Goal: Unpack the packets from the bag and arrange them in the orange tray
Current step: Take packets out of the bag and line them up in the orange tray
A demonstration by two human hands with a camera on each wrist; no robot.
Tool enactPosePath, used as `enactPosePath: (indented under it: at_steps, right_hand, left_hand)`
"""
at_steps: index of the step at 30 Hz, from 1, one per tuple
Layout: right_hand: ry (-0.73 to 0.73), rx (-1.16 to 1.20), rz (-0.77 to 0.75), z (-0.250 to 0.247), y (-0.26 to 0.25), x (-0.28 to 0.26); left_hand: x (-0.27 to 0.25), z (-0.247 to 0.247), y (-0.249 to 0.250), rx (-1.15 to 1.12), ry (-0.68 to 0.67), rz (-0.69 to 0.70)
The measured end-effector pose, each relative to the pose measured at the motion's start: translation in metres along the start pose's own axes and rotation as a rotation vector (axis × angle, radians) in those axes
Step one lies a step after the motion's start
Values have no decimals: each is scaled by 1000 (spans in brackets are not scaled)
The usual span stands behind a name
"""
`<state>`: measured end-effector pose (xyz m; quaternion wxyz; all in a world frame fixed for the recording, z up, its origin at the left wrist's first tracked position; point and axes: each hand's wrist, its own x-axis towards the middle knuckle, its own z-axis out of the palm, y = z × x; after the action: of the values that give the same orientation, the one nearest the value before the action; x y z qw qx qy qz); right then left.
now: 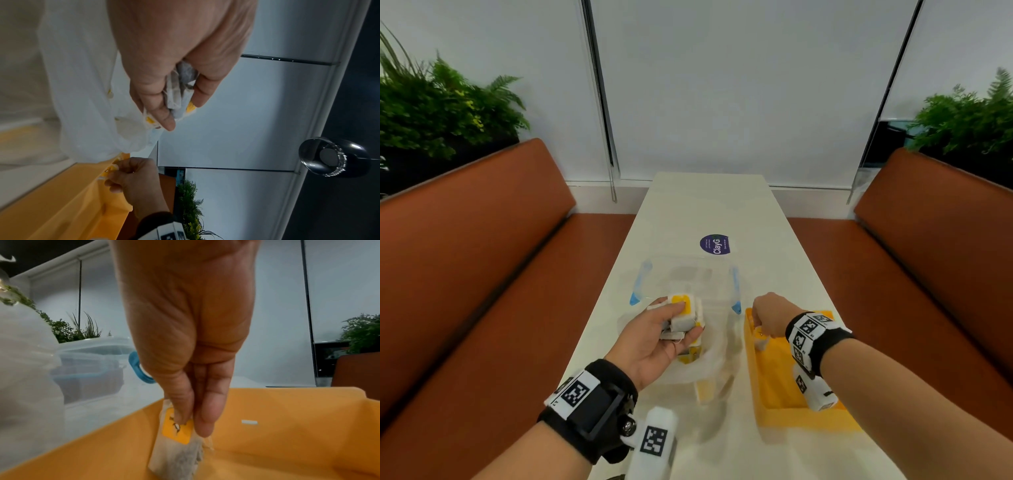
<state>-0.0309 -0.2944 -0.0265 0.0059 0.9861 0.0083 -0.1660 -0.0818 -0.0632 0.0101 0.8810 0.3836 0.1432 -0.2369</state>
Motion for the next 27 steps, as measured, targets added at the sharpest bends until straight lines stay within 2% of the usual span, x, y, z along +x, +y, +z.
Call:
enactPosePath:
  at_steps: [11,16,19,21,24,27]
  right_hand:
    - [52,-2,18,1,1,4]
    - [266,143,24,-23,0,-11]
    - [356,351,-113,-50,-18,-32]
    - [313,445,-254,-64,-39,-49]
    - [252,413,-384,-72,-64,-62]
    - [321,429,-440,-71,-75,-65]
  left_hand:
    - [8,-5,-2,10,-32,0]
    - [10,-6,-3,-38,-19,-11]
    - [8,-2,-4,-32,-17,-14]
    - [5,2,-5,-21,-30,-2]
    - [2,4,-7,20,-117,20]
    - [0,4,-7,34,-145,57]
